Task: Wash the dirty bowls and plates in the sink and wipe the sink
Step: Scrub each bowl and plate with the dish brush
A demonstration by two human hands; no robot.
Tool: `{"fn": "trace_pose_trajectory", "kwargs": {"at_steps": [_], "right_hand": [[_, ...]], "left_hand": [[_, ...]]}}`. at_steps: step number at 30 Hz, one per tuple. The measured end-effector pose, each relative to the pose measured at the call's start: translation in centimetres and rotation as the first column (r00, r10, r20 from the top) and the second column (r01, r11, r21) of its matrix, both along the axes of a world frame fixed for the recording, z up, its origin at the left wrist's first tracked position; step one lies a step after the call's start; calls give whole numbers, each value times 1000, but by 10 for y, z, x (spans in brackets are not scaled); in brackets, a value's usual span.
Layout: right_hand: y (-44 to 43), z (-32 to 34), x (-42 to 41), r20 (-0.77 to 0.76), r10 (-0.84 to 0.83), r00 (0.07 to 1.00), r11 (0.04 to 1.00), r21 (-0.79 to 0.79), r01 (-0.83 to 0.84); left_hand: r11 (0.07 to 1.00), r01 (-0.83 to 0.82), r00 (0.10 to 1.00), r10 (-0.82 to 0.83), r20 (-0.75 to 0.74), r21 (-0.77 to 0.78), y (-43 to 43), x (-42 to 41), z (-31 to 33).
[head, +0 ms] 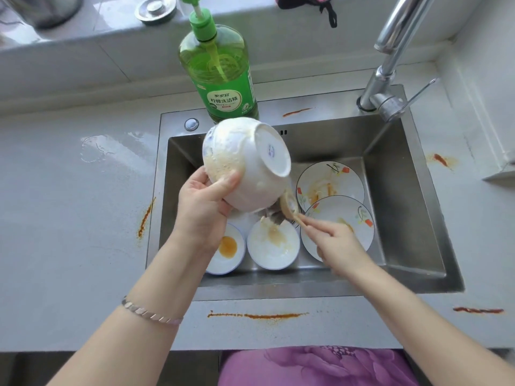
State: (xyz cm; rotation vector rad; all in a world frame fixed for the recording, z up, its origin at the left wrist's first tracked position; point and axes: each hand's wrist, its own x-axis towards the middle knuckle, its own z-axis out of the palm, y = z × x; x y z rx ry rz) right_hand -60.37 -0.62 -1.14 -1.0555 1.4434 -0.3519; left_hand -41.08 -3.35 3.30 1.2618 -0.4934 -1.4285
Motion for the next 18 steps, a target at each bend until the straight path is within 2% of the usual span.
{"fn": "trace_pose_trajectory", "kwargs": {"at_steps": [3,6,9,11,14,18], "right_hand": [[-11,-3,-10,-93,-96,991,992,-90,87],[-19,3,-21,-48,-166,985,976,-147,157],[-18,11,-14,-13,-100,995,979,-180,96],[-6,14,-7,10,-43,999,974,-220,44],[11,22,-3,63,-21,998,964,-263,37],[-9,17,-12,-1,-54,999,960,-276,51]], "left_hand": [[998,-41,995,36,95,47,-4,-5,-4],[994,0,984,-19,178,111,1,-3,-11],[990,35,986,-57,158,134,8,-8,-17],[989,4,985,-29,170,147,9,-11,-19],[986,-3,981,-29,194,165,10,-9,-20],[984,68,978,-99,182,167,18,-13,-15]]}}
